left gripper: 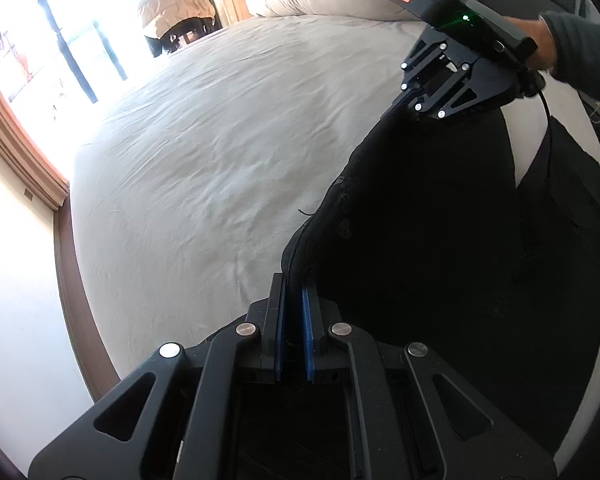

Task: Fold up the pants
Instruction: 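Lift the jeans with both tools and fold them over onto themselves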

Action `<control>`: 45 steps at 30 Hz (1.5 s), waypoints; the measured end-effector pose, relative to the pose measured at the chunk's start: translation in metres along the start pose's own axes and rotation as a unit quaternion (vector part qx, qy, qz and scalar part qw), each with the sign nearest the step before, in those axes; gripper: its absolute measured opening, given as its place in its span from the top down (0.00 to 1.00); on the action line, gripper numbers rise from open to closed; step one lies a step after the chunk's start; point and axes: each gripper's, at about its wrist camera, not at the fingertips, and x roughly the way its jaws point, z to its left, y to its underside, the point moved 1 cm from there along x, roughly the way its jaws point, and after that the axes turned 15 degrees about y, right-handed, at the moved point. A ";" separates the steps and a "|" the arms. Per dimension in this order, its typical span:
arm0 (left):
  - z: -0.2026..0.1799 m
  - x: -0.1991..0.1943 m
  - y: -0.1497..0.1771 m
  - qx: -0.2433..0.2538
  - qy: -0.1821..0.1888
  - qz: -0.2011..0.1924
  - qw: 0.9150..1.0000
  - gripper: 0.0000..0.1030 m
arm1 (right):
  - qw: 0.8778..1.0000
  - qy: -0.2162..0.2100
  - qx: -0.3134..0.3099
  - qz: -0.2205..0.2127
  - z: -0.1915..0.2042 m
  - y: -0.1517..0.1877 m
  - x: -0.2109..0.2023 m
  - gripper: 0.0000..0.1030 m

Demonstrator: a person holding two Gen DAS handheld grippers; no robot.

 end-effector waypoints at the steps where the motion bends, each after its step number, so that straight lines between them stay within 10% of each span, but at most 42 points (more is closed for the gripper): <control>1: -0.003 -0.002 0.001 -0.002 0.000 -0.002 1.000 0.94 | 1.000 0.007 0.006 -0.003 0.003 0.001 -0.005 0.92; 21: -0.131 -0.023 0.103 -0.049 0.037 0.011 0.998 0.95 | 0.983 0.017 0.181 -0.031 0.132 0.080 -0.075 0.93; 45: -0.203 -0.060 0.197 0.006 0.026 0.053 0.998 0.95 | 0.994 0.049 0.100 -0.024 0.229 0.153 -0.126 0.93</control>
